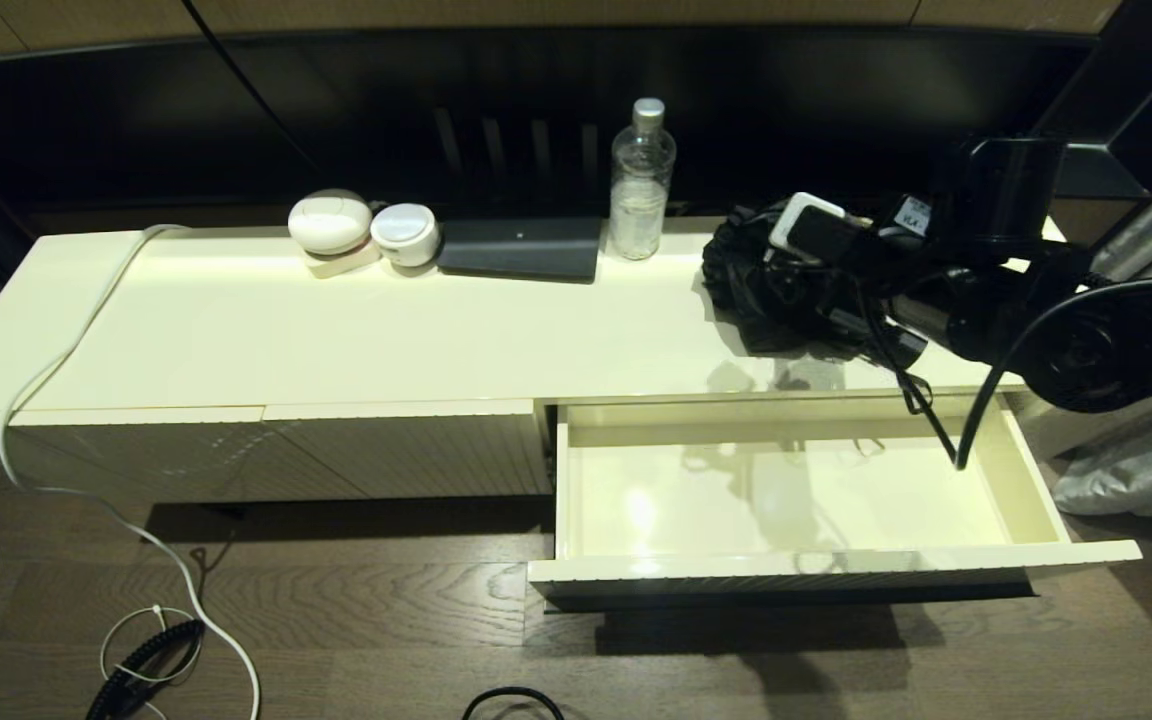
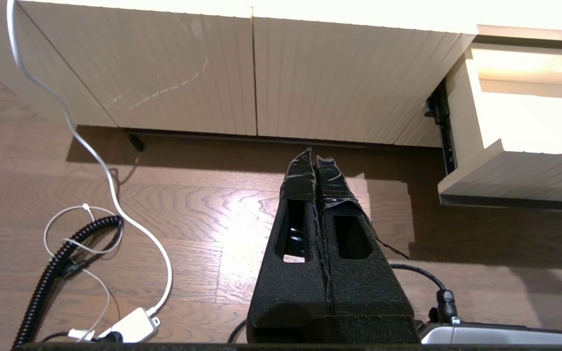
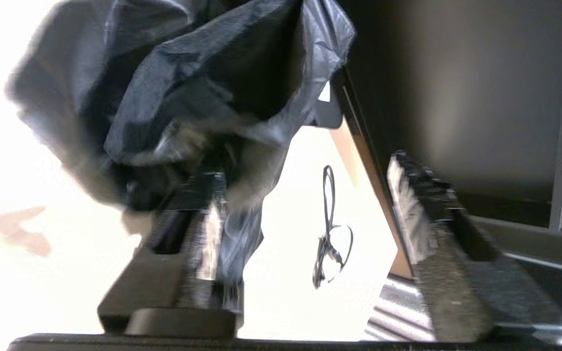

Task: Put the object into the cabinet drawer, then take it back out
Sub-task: Take the umbrella out of the drawer and put it on the table, then close the drawer

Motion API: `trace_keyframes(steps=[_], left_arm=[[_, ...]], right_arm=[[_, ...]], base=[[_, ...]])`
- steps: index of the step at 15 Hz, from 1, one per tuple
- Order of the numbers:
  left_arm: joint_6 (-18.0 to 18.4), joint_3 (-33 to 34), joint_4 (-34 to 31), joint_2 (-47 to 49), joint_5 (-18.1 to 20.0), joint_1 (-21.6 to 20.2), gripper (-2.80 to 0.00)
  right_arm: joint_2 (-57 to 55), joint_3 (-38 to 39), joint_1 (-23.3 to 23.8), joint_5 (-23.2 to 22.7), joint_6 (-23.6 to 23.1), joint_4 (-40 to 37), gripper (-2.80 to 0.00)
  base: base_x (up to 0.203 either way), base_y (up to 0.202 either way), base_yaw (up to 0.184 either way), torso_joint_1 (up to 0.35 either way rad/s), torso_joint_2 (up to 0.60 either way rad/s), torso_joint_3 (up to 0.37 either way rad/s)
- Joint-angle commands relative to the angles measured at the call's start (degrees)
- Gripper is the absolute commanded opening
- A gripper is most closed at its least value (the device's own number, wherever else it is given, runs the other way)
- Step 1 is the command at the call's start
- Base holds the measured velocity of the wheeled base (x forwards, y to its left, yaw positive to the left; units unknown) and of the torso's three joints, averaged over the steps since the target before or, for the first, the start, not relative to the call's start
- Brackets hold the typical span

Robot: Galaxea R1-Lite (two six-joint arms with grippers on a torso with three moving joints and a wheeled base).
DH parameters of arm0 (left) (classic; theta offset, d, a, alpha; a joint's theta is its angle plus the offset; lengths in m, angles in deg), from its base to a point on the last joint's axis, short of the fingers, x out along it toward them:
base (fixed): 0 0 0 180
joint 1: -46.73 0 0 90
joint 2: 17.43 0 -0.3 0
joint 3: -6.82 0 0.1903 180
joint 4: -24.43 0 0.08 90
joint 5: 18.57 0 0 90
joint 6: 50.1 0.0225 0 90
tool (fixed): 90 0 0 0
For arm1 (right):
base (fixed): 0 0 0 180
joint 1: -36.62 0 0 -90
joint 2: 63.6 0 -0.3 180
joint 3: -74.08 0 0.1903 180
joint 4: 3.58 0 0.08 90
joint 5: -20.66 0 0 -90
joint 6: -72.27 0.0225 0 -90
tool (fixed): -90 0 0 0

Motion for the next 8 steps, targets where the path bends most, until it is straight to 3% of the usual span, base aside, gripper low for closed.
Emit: trace_keyframes(steps=[1, 5, 6, 8], left_arm=[[-0.1, 0.0, 0.0, -0.1, 0.0, 0.0, -2.8], [-0.1, 0.0, 0.0, -0.1, 0.0, 0.0, -2.8], [-0.1, 0.0, 0.0, -0.1, 0.0, 0.0, -2.8], [-0.1, 0.0, 0.0, -0.1, 0.0, 0.0, -2.8]], right_arm=[[10.0, 3.6, -1.3, 0.0, 0.7, -6.5, 0.0], [24.7, 11.5, -4.9, -1.5, 6.3, -32.7, 0.0], [26.8, 14.4, -5.9, -2.8, 7.7, -36.4, -2.8], [30.8, 21.0, -7.1, -5.1, 8.4, -39.0, -2.8]], base=[[0.0, 0.0, 0.0, 0.0, 0.0, 0.0], [0.0, 0.0, 0.0, 0.0, 0.0, 0.0], [0.0, 0.0, 0.0, 0.0, 0.0, 0.0], [0.0, 0.0, 0.0, 0.0, 0.0, 0.0]])
